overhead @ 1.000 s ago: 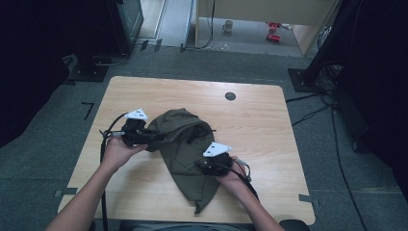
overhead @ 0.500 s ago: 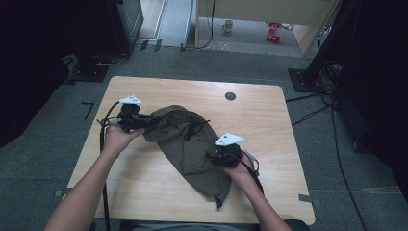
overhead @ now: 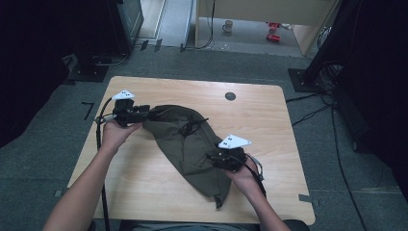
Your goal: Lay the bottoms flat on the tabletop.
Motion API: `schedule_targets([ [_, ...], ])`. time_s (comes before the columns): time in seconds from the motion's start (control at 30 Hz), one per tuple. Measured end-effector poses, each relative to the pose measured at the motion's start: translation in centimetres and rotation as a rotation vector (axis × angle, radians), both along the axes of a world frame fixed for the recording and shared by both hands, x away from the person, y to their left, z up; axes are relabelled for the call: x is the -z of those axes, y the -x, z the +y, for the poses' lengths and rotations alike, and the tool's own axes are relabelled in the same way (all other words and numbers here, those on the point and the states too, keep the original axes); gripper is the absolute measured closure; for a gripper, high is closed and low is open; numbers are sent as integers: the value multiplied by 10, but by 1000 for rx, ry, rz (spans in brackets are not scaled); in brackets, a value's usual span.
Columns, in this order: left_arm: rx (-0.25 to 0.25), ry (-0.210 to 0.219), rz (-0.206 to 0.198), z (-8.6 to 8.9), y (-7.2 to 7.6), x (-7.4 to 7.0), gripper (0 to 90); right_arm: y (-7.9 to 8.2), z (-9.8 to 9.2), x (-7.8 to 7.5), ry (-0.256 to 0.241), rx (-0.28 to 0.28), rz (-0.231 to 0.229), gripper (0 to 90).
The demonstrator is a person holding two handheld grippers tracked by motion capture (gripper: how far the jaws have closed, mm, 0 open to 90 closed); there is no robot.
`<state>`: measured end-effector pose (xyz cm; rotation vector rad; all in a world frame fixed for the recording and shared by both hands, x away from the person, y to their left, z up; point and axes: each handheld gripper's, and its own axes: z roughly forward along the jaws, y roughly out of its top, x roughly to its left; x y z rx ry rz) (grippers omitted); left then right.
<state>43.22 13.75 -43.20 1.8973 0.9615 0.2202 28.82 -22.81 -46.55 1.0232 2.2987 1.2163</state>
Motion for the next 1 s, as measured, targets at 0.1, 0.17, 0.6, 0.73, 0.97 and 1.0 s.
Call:
schedule_targets([
  [0.1,22,-26,-21,-1,10,-4,518,10,9,0,2,-28,9,492],
  [0.17,35,-34,-23,-2,17,-6,517,13,14,2,-10,-42,27,497],
  [0.6,65,-57,-38,-15,57,20,520,26,43,24,-20,-120,80,530],
  [0.73,76,-87,-41,-26,65,35,514,28,51,27,-7,-141,82,546],
  [0.97,71,-109,-17,-40,74,56,498,18,54,43,9,-157,143,617],
  [1.0,77,-123,-21,-42,74,58,499,17,54,44,13,-156,142,630],
])
